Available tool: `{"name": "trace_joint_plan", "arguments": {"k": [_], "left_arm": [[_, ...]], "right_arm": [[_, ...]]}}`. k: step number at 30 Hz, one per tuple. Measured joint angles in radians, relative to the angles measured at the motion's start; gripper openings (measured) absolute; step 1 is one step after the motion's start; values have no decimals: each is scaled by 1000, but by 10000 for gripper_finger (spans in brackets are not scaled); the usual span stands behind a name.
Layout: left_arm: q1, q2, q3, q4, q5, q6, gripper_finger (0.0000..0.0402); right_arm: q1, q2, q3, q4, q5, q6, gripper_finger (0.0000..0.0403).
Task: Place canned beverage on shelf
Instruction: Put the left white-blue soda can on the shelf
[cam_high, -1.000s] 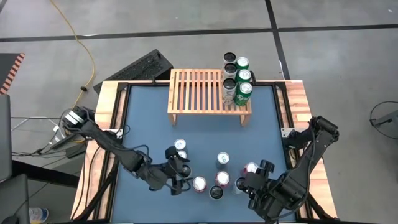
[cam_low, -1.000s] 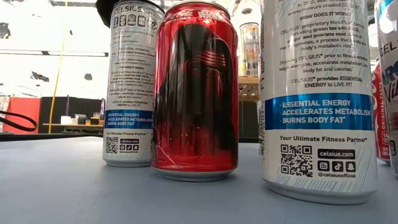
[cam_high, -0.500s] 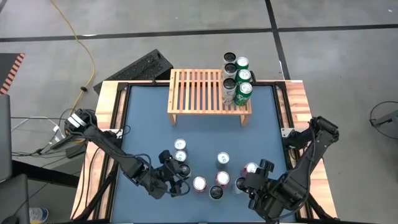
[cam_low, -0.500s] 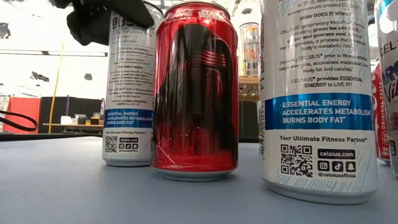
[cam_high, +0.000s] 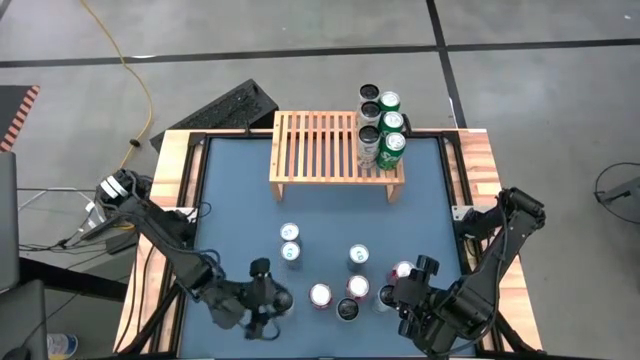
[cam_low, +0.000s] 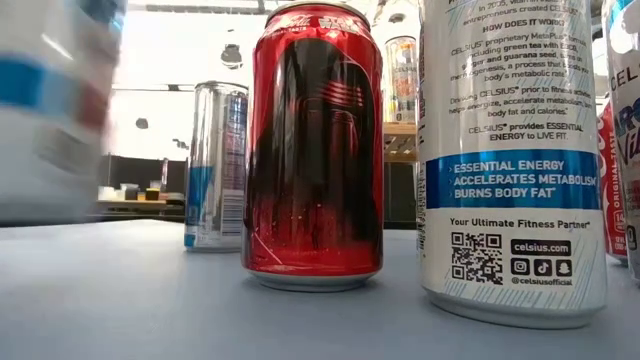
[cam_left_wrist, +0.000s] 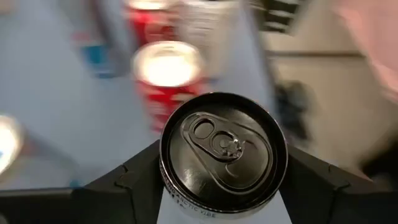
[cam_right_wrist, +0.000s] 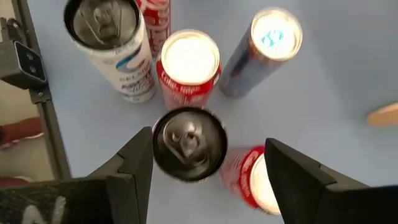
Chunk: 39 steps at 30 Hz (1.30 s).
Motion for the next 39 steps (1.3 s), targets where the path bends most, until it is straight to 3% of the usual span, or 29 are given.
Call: {"name": "trace_joint_plan", "arguments": {"k": [3, 6, 10, 14, 20, 24, 26, 28, 39], "left_arm": [[8, -54, 0, 13, 120, 58, 237], [31, -119, -2, 104, 177, 120, 237], [64, -249, 0, 222, 183, 212, 237], [98, -386, 0, 234, 178, 330, 237], [176, -550, 75, 67, 192, 466, 237], [267, -584, 162, -126, 72, 525, 237], [332, -581, 212, -236, 63, 559, 239], [410, -567, 256, -296, 132, 597, 241], [943, -449, 372, -442, 850, 702, 244]], "right_arm": [[-11, 0, 0, 6, 28, -14, 245], [-32, 0, 0, 32, 63, -28, 245], [-68, 0, 0, 102, 86, -83, 244], [-104, 0, 0, 149, 93, -118, 244], [-139, 0, 0, 160, 93, -111, 244], [-164, 0, 0, 169, 92, -111, 244], [-176, 0, 0, 173, 92, -111, 244], [-188, 0, 0, 187, 92, -111, 244], [-207, 0, 0, 231, 91, -77, 244]]}}
